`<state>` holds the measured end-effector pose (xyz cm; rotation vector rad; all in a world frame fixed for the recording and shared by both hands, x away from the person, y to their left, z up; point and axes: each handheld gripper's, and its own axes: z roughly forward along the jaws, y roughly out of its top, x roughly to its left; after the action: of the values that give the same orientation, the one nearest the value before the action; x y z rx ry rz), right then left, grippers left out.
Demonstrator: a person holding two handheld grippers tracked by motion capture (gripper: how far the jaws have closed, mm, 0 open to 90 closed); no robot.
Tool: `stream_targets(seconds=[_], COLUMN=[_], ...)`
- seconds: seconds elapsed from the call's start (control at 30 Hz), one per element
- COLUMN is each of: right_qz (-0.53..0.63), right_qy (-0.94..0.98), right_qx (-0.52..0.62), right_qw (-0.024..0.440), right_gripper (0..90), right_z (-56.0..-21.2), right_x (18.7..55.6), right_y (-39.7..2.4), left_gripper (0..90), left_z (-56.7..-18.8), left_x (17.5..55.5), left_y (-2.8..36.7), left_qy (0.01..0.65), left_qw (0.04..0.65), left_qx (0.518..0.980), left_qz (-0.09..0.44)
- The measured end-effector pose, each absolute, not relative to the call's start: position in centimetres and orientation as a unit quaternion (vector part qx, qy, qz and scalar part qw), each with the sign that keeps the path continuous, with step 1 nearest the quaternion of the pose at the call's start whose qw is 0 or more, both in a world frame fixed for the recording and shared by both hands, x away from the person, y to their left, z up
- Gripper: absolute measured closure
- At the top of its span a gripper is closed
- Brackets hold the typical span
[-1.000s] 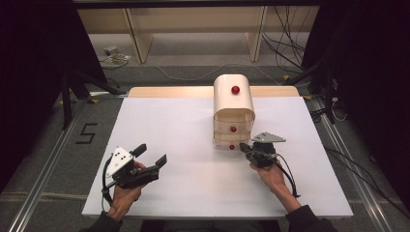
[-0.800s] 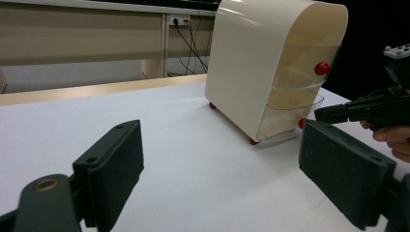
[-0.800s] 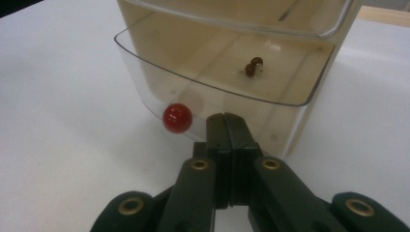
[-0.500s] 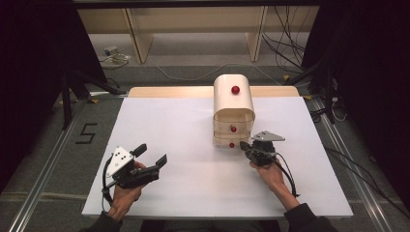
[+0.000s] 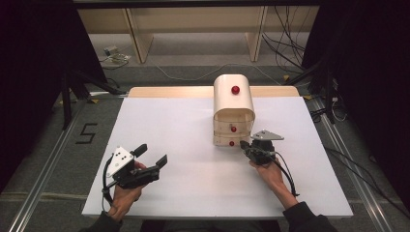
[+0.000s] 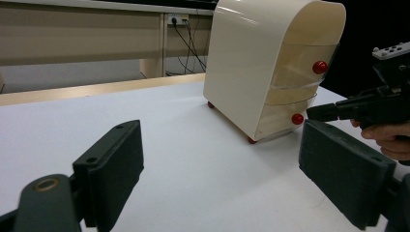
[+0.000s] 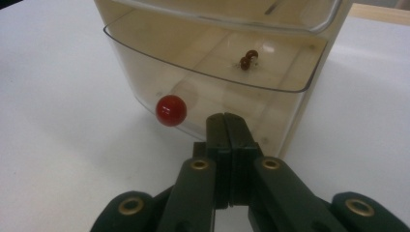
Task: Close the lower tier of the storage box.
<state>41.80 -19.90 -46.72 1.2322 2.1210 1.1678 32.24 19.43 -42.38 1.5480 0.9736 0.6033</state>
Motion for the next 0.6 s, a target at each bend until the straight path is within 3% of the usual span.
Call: stream_targets(seconds=[0.6], right_qz=[0.419], right_qy=[0.763], right_qx=[0.448], right_qw=[0.206], right_gripper=[90.0], right_z=[-46.85], right_x=[41.82], right_y=[-19.7], left_gripper=[15.5], left_z=[-42.38], left_x=[32.25], left_y=[19.44], left_qy=[0.415], left_qw=[0.571], left_qx=[0.659], left_qz=[0.257])
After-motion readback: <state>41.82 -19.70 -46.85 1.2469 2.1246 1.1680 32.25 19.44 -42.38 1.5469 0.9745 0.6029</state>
